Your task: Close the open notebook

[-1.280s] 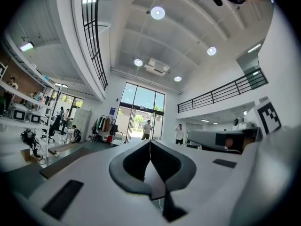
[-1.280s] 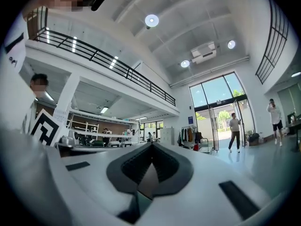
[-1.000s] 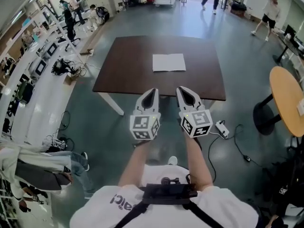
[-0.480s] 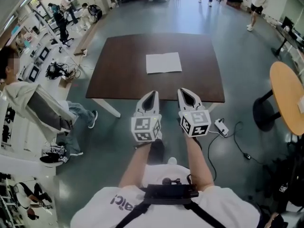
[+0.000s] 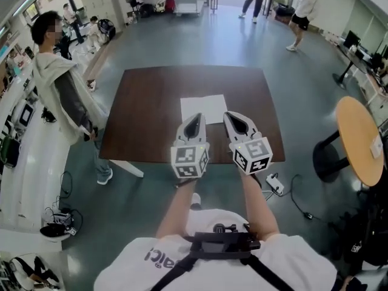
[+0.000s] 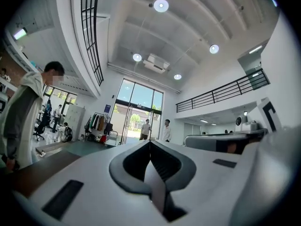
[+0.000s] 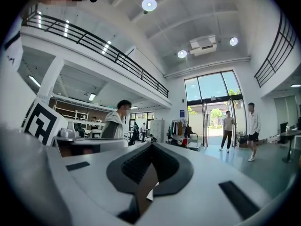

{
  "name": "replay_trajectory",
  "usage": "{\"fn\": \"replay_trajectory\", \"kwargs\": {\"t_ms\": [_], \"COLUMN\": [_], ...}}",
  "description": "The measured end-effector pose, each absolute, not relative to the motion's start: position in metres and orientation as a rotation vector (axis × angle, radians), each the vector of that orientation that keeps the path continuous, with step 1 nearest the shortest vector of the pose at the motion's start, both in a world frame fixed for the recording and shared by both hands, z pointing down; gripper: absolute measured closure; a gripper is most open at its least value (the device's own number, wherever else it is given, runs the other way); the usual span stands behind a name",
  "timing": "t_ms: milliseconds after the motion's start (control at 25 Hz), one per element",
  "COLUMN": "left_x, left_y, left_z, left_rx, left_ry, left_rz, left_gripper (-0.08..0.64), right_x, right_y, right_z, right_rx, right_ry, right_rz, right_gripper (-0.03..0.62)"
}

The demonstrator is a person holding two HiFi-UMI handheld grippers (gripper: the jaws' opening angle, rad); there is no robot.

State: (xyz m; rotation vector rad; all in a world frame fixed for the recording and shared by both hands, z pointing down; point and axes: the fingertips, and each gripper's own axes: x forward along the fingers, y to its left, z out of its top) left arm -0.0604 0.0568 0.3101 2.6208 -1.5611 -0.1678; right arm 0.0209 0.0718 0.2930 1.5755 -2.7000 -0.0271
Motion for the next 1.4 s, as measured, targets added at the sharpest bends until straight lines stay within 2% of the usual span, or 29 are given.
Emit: {"fn": "replay_trajectory", "kwargs": {"t_ms": [240, 720, 1400], "left_x": [-0.085, -0.081, -0.111], "left_y": [-0.009, -0.073, -0.147], "left_z": [0.311, 0.381, 0.512], "left_rx": [2.647, 2.550, 2.197], "left_ry": [-1.537, -1.448, -1.536], "left_rz": [-0.164, -0.103, 0.113], "left_gripper": [0.551, 0.551, 0.551], "right_x": [-0.004, 0.012, -0.007], "right_y": [0.011, -0.060, -0.158], "right_z": [0.304, 0.363, 0.463], "right_rx": [1.628, 1.664, 1.429], "right_ry": [-2.607, -2.560, -2.543], "right_rz": [-0.036, 0.095, 0.422], "right_gripper": [0.591, 0.591, 0.589]}}
